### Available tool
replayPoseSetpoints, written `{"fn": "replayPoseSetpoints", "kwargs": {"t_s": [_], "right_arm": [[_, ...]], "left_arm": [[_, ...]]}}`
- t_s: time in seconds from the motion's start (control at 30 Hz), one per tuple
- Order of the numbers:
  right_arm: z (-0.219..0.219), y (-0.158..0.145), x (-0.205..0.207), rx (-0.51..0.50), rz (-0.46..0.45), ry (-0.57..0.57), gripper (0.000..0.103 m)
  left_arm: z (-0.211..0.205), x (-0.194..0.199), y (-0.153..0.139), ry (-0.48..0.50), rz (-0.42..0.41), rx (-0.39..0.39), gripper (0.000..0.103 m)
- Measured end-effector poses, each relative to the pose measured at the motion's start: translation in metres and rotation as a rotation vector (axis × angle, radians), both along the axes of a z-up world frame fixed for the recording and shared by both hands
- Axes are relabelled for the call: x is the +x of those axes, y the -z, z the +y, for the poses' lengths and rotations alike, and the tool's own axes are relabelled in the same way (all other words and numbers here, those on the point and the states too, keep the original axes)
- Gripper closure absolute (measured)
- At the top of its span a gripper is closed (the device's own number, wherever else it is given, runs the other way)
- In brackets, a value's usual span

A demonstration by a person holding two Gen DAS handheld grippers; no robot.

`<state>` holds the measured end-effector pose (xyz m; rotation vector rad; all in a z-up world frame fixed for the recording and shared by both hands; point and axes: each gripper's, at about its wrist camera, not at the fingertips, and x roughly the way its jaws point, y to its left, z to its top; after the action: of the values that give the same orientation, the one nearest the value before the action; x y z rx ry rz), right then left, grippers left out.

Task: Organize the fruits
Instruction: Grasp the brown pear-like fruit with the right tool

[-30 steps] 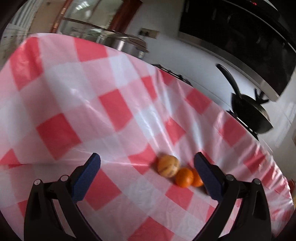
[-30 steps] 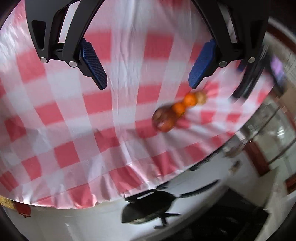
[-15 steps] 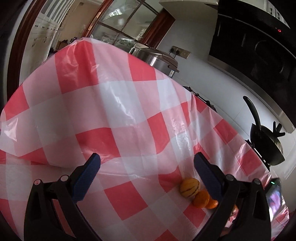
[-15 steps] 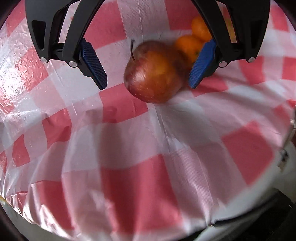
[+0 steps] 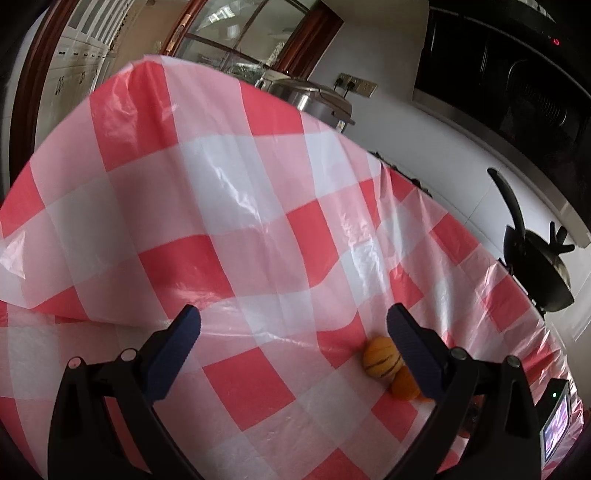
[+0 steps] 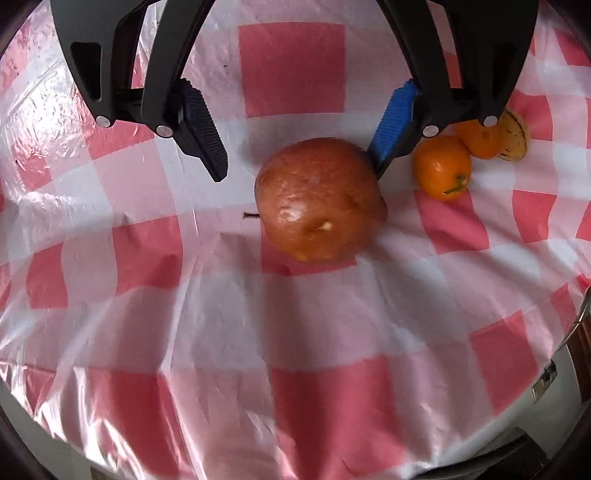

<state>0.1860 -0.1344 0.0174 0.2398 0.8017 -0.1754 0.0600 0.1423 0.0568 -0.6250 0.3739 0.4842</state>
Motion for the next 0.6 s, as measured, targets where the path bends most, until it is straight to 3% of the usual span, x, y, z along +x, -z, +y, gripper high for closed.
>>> {"fn": "replayPoseSetpoints", "kwargs": {"t_s": [0.3, 0.37, 0.4, 0.47, 0.6], "right_arm": [[0.005, 0.0, 0.043, -0.046, 0.018, -0.155, 0.027], [0.004, -0.001, 0.049, -0.045, 0.01, -0.194, 0.042], [0.007, -0.006, 0.055, -0.04, -0.003, -0.23, 0.043], [0.001, -0.008, 0.044, -0.037, -0.002, -0.21, 0.043], [-0.026, -0.01, 0.0, 0.094, -0.043, -0.155, 0.043]], "left_arm": [[-0.023, 0.023, 0.005, 0.167, 0.077, 0.061, 0.002], [-0.027, 0.026, 0.005, 0.189, 0.085, 0.076, 0.002], [-0.03, 0.029, 0.006, 0.206, 0.091, 0.08, 0.002], [-0.034, 0.033, 0.008, 0.238, 0.108, 0.086, 0.002], [-0.045, 0.046, 0.013, 0.344, 0.151, 0.084, 0.002]]}}
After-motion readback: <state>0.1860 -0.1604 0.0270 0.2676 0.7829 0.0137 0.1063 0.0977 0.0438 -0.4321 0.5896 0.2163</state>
